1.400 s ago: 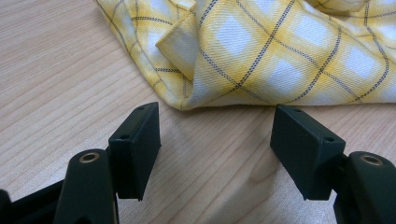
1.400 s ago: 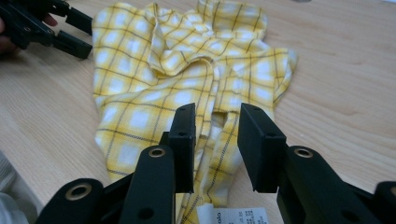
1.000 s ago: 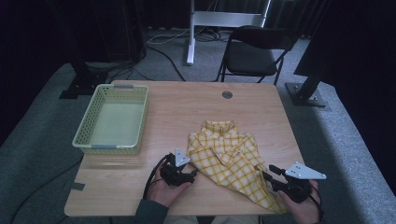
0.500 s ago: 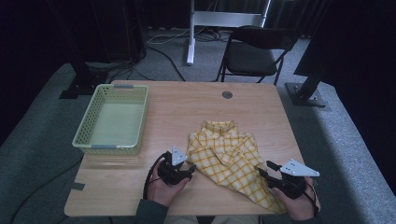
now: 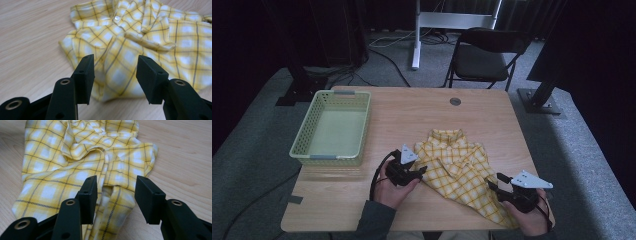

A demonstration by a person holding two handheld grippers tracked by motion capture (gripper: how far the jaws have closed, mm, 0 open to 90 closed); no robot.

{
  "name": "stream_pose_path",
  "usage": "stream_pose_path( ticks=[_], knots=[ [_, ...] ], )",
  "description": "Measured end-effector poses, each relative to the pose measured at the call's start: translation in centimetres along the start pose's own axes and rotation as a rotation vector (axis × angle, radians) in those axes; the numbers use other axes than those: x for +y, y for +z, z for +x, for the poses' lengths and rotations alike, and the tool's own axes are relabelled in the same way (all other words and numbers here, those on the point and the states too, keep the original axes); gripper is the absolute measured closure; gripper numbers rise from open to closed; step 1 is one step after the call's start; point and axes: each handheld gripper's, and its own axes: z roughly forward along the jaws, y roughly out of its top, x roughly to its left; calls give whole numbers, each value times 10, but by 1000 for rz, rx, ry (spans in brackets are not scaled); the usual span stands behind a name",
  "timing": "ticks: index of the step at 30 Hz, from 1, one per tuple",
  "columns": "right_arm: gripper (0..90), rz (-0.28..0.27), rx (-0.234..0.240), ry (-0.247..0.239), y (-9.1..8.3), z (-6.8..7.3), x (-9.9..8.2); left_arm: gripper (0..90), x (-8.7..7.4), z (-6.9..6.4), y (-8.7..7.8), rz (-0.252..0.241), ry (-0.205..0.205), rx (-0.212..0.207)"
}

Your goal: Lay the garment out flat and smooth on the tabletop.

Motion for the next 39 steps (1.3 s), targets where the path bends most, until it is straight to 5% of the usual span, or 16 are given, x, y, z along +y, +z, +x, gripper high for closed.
stream_pose_path(
  ticks=[12,17,25,39],
  knots=[
    [518,5,6,1,1,0,-1,512,15,6,26,37,-2,-50],
    [515,4,7,4,1,0,-1,629,15,1,28,55,30,-45],
    [510,4,6,5,2,-1,-1,807,16,-2,19,39,45,-44],
    [509,7,3,13,2,-2,-3,837,-5,-6,-6,-7,25,-52]
  ],
)
